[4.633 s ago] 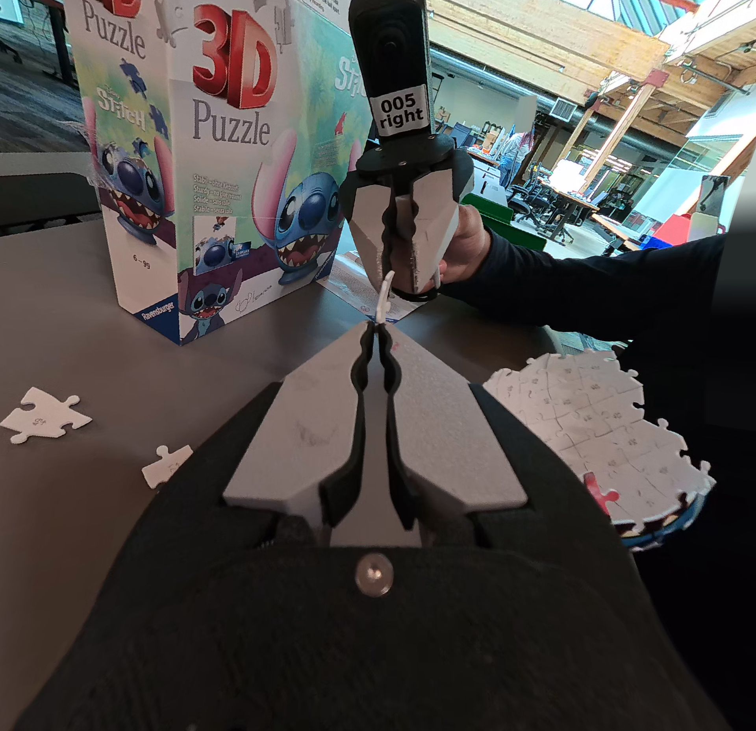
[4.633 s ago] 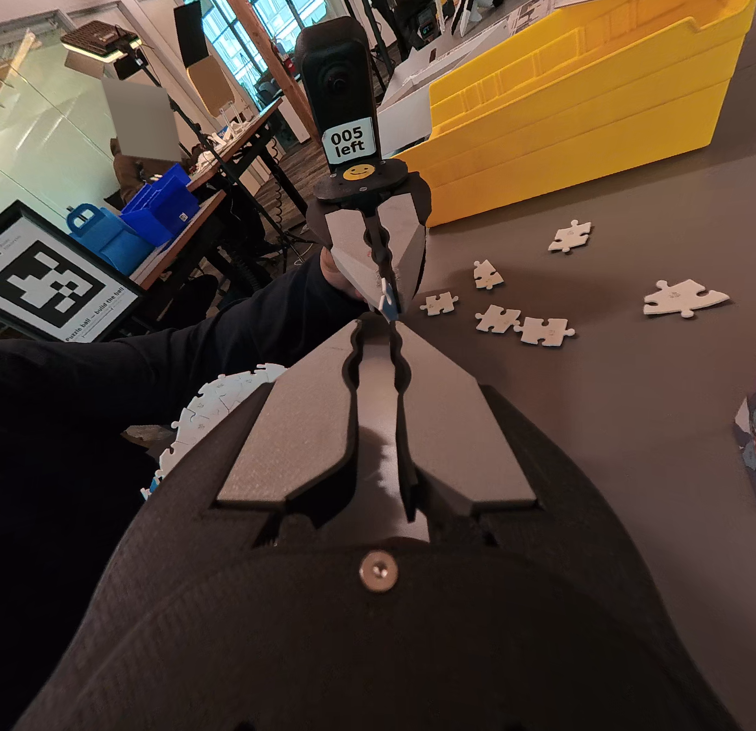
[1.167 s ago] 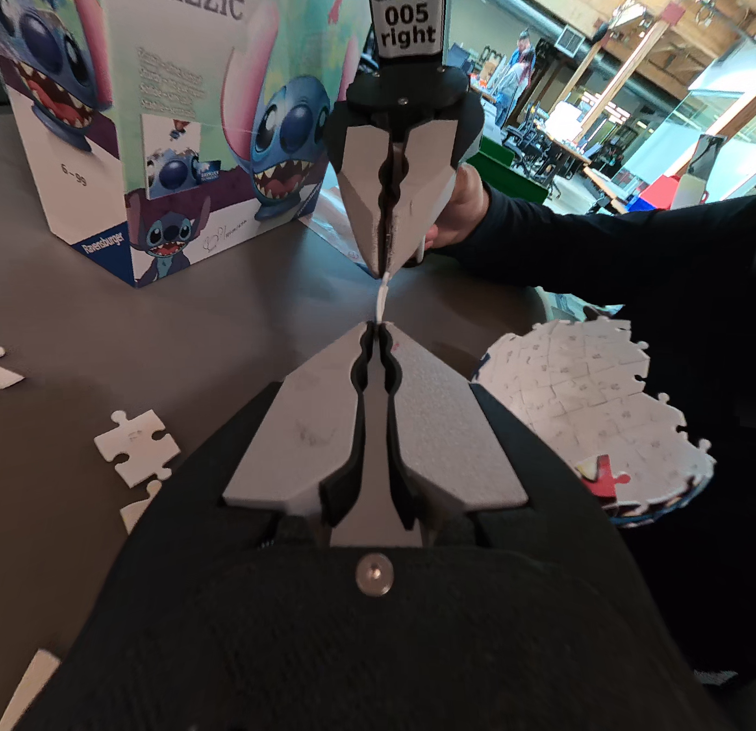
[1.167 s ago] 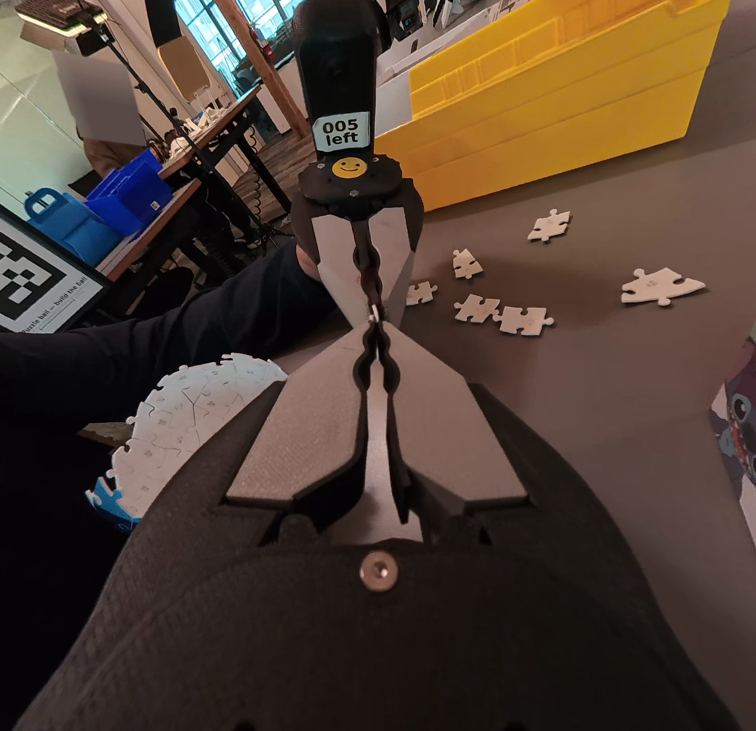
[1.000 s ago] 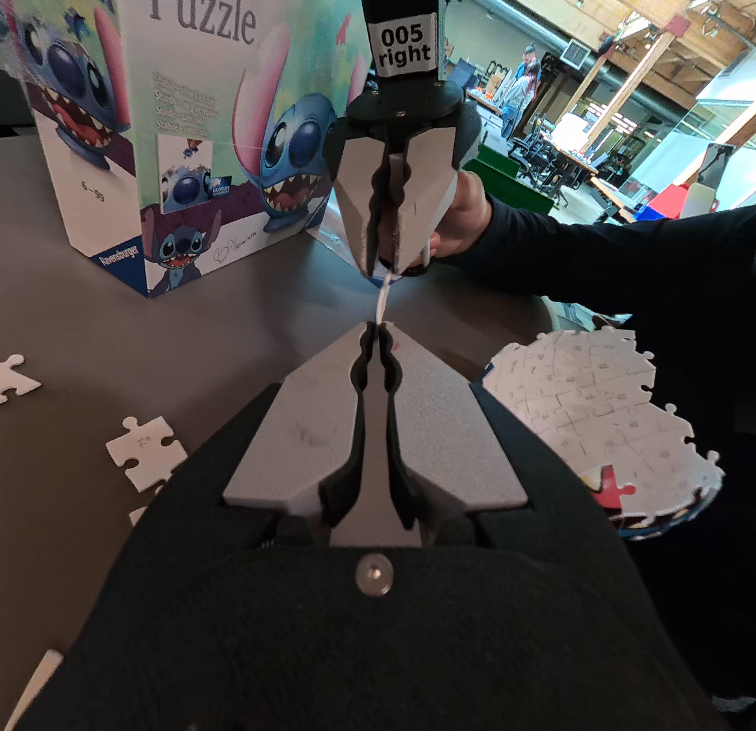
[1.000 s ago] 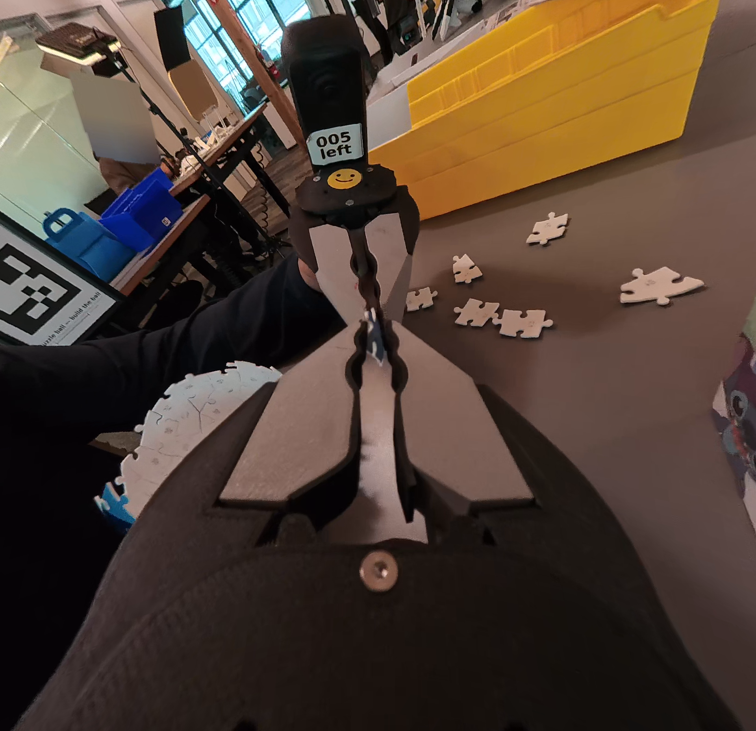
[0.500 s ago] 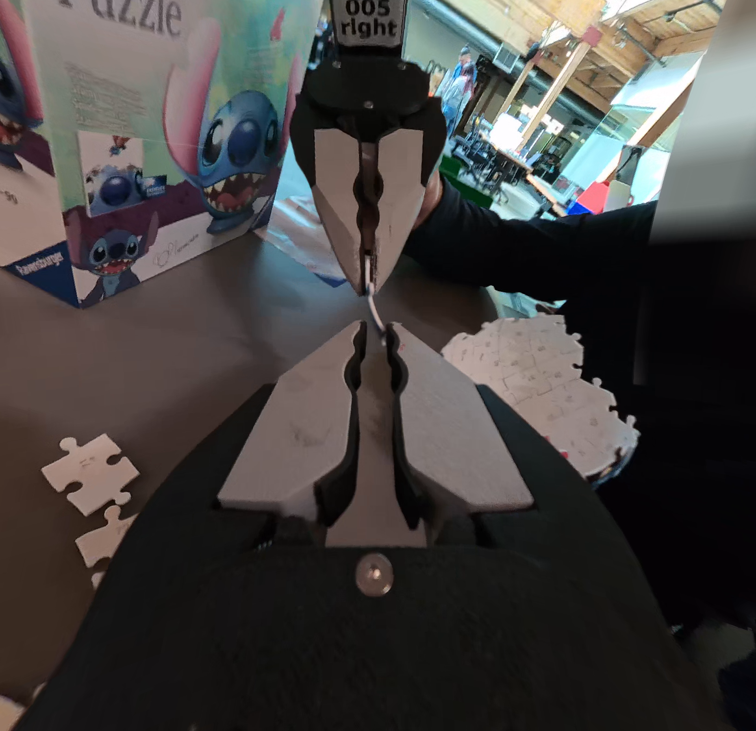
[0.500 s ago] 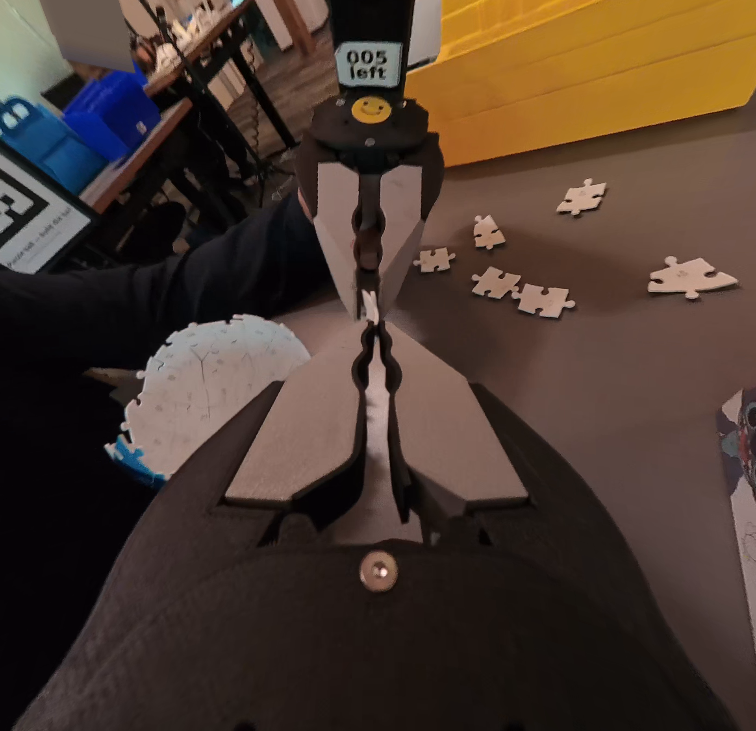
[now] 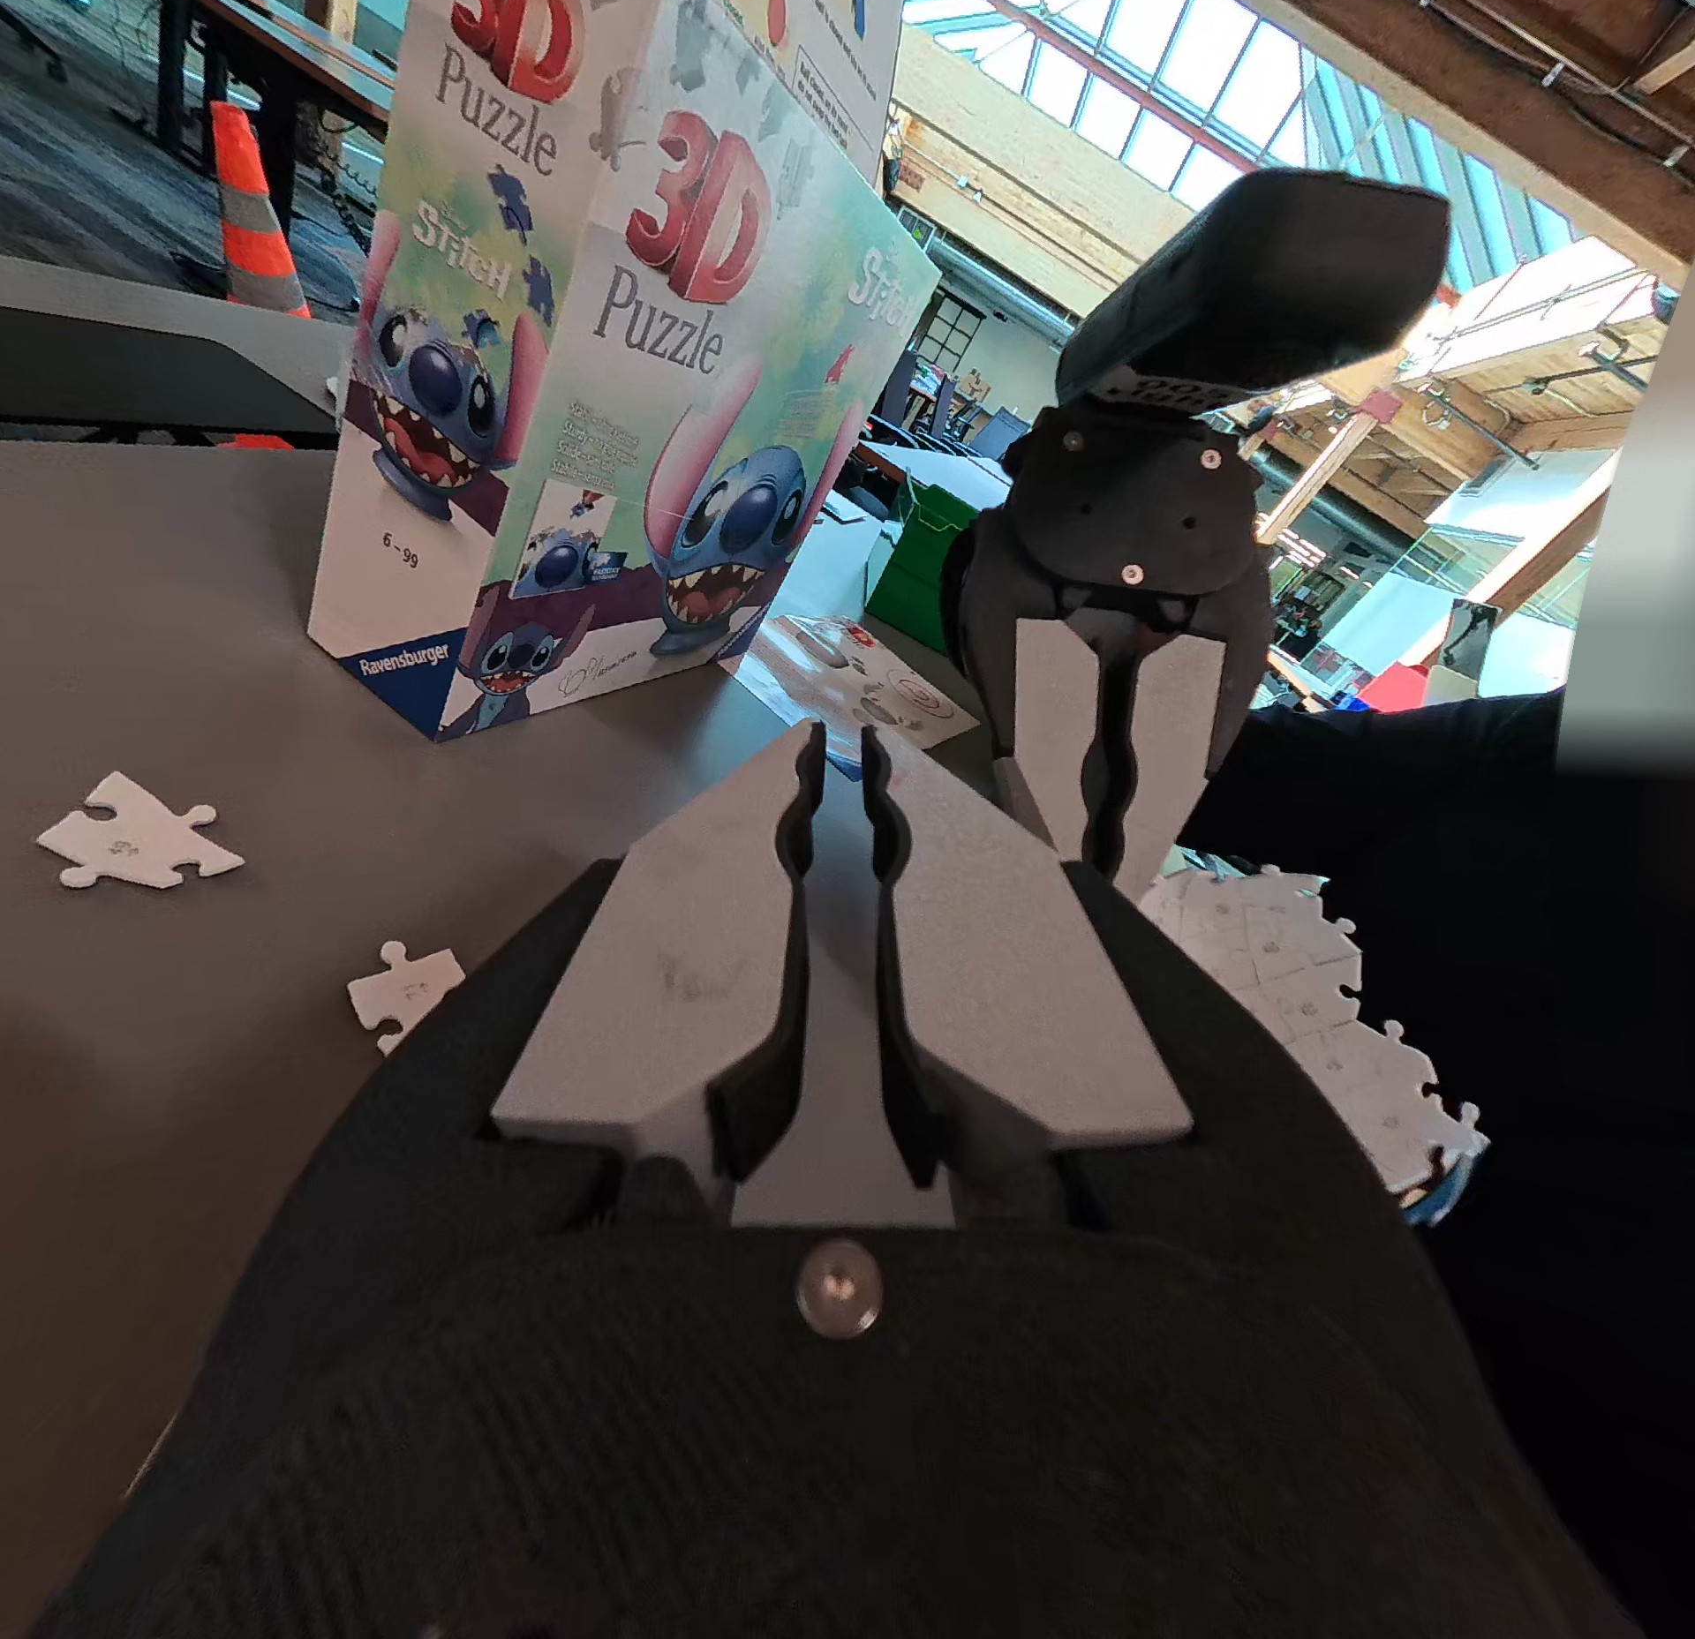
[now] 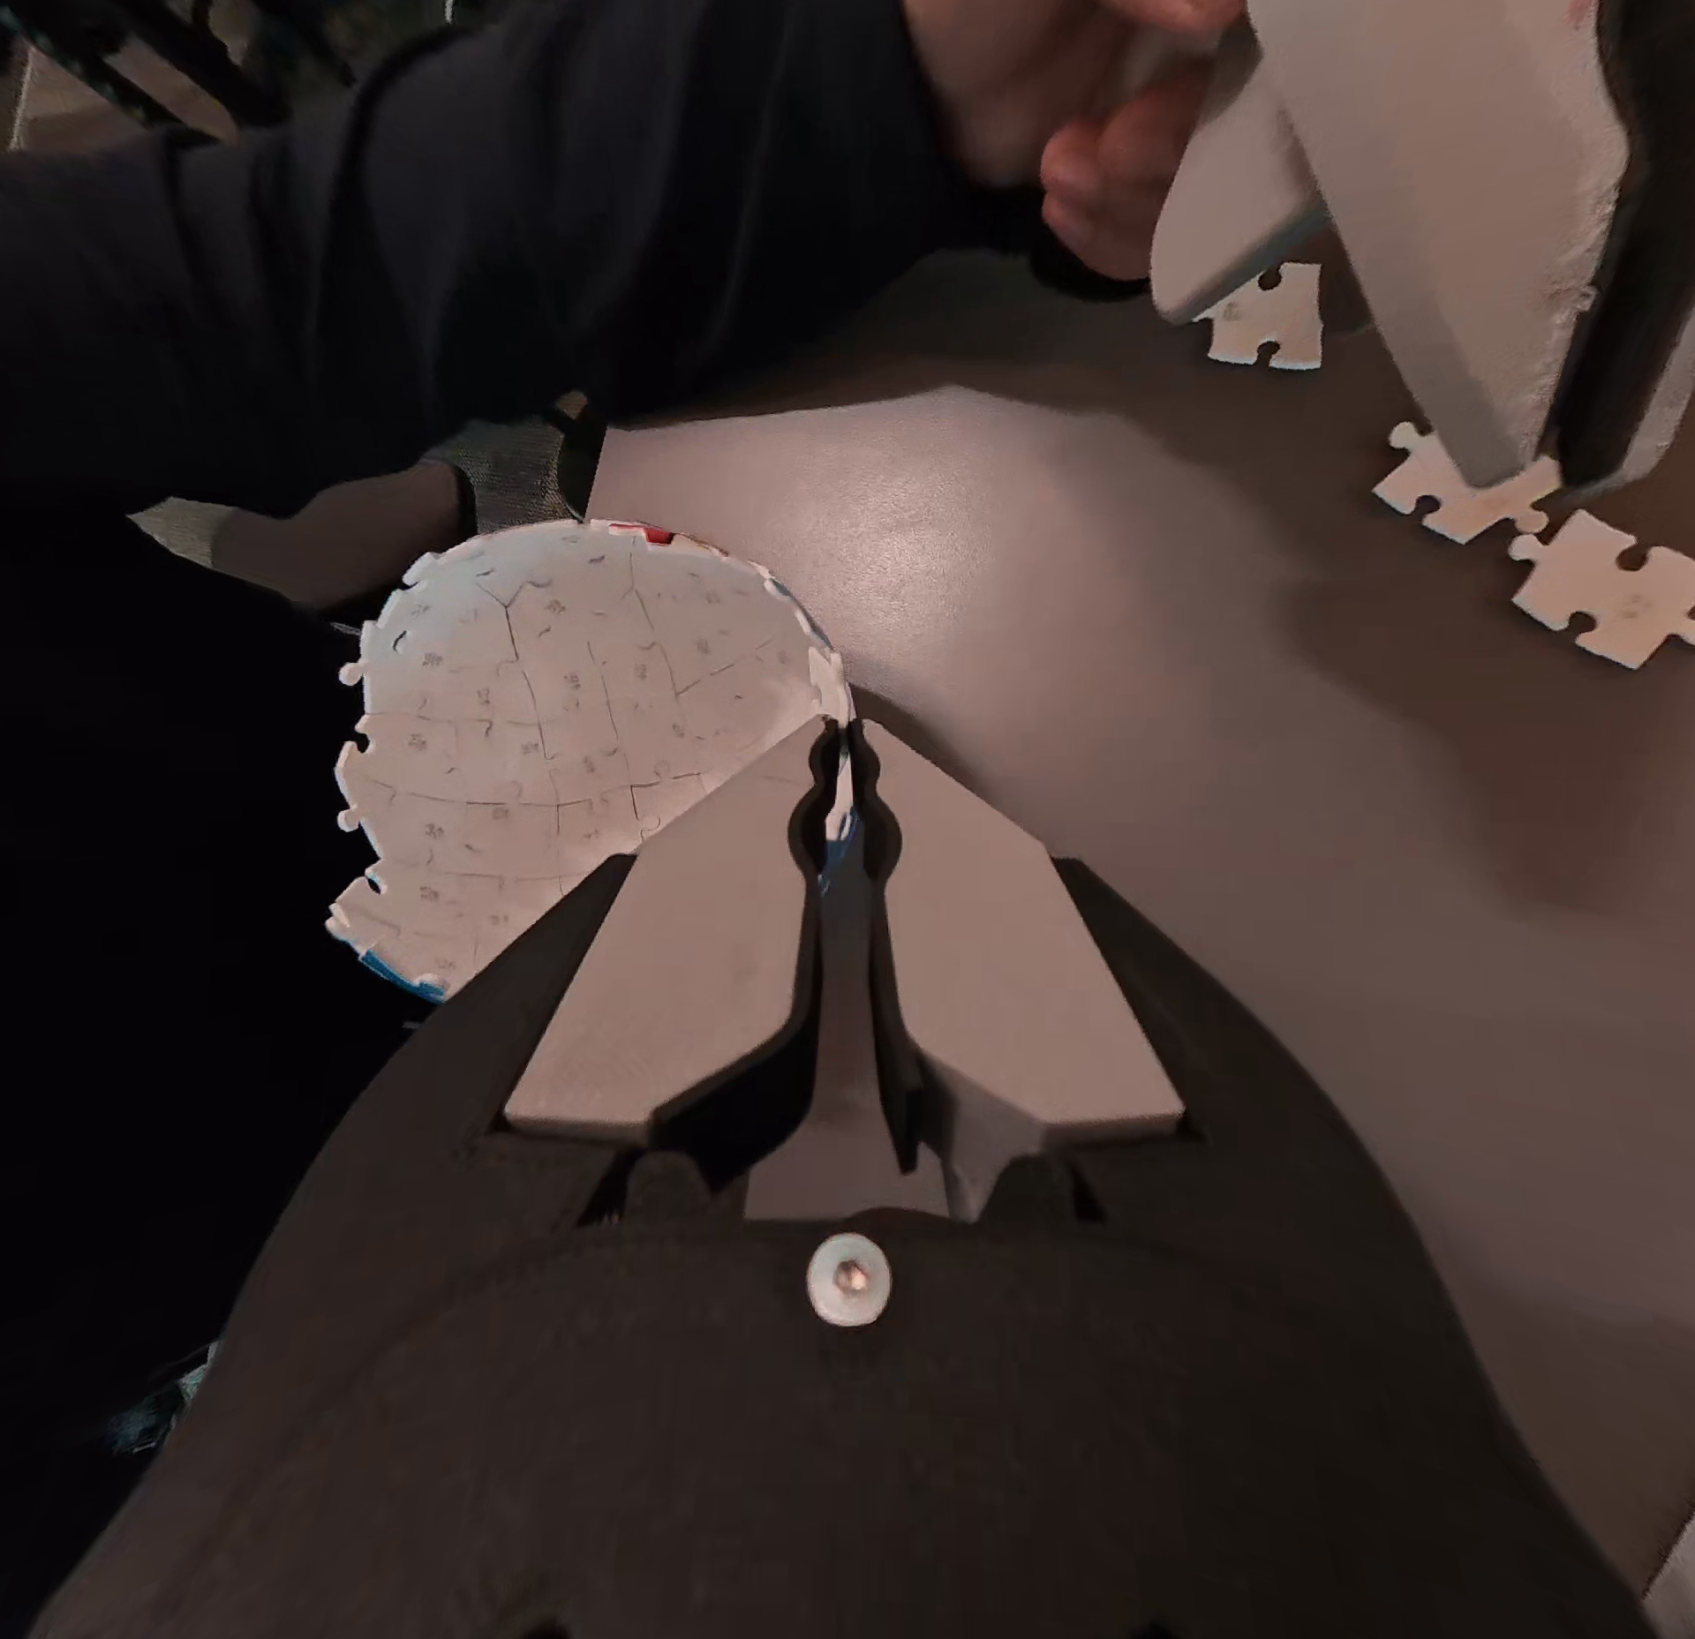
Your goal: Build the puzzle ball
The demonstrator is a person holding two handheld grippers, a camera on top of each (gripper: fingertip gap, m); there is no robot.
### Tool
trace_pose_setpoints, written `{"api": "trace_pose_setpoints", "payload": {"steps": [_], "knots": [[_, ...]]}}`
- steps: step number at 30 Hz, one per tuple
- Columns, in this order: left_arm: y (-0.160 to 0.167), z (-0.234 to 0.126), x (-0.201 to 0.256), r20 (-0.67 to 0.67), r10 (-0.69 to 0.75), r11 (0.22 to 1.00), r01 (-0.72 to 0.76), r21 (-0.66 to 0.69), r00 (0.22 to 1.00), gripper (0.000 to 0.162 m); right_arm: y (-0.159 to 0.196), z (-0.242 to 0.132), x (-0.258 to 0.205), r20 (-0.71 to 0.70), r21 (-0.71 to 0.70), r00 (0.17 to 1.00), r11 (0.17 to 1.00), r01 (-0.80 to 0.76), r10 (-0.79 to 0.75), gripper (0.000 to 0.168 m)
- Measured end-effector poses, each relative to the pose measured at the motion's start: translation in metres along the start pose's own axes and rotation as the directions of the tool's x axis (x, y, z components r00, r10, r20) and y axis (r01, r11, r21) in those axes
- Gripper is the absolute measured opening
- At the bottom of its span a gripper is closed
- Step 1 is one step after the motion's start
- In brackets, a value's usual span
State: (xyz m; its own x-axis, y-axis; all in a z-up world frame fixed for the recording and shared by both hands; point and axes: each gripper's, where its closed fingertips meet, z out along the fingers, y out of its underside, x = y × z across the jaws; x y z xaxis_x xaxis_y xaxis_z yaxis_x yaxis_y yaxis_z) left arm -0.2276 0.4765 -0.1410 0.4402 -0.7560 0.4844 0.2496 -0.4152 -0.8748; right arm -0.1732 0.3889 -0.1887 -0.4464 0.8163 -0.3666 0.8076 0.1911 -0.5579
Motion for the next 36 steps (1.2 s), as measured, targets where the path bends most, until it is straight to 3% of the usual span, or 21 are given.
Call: {"api": "trace_pose_setpoints", "payload": {"steps": [22, 36], "knots": [[0.003, 0.003, -0.004, 0.013, -0.013, 1.000, 0.013, -0.008, 1.000, 0.003, 0.006, 0.004, 0.005, -0.176, -0.184, 0.949, 0.956, 0.230, -0.262, 0.000], [0.004, 0.003, -0.004, 0.013, -0.017, 1.000, 0.017, -0.012, 1.000, 0.003, 0.008, 0.003, 0.005, -0.190, -0.191, 0.956, 0.963, 0.189, -0.225, 0.000]]}}
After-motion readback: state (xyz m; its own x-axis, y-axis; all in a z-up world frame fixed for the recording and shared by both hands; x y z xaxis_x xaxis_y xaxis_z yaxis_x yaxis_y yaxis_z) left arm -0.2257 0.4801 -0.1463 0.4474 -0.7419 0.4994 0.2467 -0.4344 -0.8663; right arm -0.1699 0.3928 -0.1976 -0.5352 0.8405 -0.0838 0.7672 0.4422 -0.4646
